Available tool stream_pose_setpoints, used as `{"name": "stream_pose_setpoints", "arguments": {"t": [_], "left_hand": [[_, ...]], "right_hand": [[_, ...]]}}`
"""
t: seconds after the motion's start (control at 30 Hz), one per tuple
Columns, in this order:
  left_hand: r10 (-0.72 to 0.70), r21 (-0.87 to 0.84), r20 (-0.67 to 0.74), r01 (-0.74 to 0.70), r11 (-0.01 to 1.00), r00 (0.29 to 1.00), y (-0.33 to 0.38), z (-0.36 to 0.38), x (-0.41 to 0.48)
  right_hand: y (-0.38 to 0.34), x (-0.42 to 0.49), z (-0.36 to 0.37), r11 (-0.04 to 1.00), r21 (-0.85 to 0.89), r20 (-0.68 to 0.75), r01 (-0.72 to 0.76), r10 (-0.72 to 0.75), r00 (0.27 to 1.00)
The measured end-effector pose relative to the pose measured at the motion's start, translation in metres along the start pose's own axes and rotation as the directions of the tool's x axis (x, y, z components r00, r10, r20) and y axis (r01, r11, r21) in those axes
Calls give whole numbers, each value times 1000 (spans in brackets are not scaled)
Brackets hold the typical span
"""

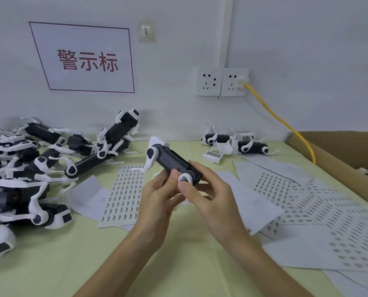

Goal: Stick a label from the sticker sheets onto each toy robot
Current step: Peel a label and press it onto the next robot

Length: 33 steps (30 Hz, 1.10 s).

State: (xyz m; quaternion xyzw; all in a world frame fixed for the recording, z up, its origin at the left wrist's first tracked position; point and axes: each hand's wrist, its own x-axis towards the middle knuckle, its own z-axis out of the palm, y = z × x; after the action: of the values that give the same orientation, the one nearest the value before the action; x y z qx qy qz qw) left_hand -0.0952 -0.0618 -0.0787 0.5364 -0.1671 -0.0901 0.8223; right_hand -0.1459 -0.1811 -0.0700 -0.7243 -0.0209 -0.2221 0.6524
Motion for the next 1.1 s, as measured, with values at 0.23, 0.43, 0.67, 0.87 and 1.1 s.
{"name": "stream_pose_setpoints", "arguments": {"t": [0.23,0.43,0.67,0.87,1.1], "left_hand": [[-37,-77,77,43,996,996,1,0,2],[-45,-104,174,64,992,984,0,-4,6],[197,245,32,-198,949,980,3,0,0],[131,823,449,-466,325,884,-14,1,-10],[-209,825,563,-560,81,799,-26,5,-10]], "right_hand": [[-2,2,-7,998,-47,-9,49,-49,999],[-2,6,-10,990,-125,-78,70,-80,994],[-8,24,-36,876,432,-263,-217,352,899],[-15,37,-84,576,798,-271,-178,606,748],[-32,56,-204,566,824,-418,-4,614,669]]}}
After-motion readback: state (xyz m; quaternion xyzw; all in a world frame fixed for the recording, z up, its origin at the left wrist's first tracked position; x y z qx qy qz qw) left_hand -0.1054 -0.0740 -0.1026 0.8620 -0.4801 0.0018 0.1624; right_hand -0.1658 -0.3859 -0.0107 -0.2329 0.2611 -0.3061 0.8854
